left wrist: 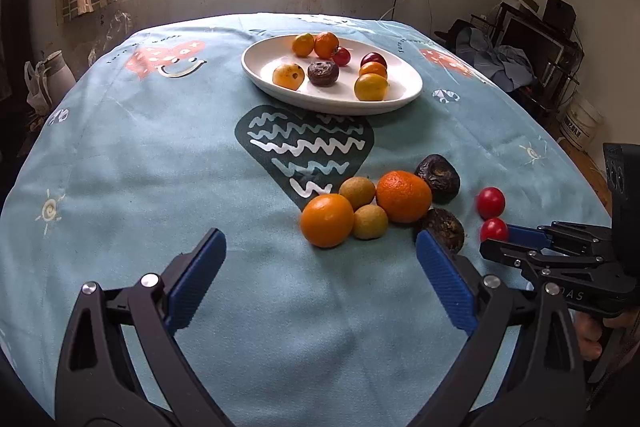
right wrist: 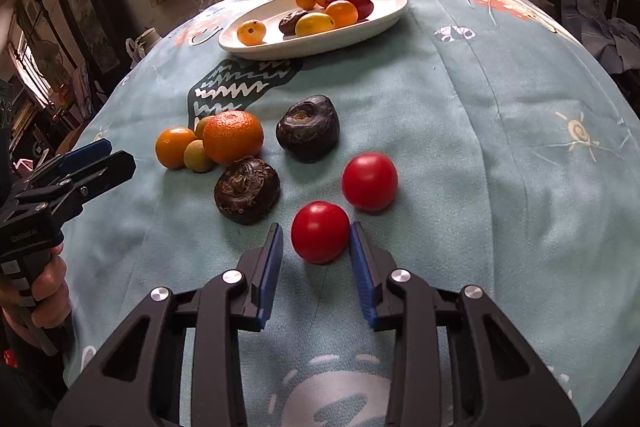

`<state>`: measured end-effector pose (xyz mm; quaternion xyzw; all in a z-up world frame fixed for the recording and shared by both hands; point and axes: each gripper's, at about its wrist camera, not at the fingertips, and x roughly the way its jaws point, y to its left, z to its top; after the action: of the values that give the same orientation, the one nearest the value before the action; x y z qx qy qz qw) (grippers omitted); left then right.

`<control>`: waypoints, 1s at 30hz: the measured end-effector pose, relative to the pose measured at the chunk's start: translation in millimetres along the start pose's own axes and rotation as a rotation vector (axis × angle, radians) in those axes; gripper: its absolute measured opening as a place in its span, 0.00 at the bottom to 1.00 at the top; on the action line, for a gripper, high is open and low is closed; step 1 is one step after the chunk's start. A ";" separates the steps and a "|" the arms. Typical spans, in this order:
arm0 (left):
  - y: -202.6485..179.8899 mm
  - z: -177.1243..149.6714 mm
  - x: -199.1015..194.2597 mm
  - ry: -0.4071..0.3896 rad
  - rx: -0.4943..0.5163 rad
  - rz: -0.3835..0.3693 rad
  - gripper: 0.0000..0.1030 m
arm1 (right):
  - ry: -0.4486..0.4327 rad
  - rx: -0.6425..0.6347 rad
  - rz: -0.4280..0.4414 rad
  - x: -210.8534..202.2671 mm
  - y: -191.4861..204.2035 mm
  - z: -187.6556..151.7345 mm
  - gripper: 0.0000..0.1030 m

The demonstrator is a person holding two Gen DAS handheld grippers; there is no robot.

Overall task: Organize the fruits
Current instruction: 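Grasp an orange with the left tool while the right tool grasps a red tomato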

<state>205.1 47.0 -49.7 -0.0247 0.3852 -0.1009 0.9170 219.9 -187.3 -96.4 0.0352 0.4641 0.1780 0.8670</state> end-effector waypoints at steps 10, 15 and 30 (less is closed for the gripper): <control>-1.7 4.5 8.4 0.015 0.058 -0.027 0.71 | -0.061 0.048 0.096 -14.1 -9.9 -3.8 0.27; 4.8 12.8 23.7 0.056 0.051 -0.047 0.50 | -0.056 0.065 0.127 -14.4 -12.4 -3.1 0.27; 9.5 16.8 49.9 0.140 -0.006 -0.128 0.36 | -0.047 0.084 0.161 -12.8 -15.6 -4.6 0.27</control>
<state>252.7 45.6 -74.0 -0.0447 0.4464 -0.1595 0.8794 213.9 -206.7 -92.4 0.1130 0.4464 0.2267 0.8582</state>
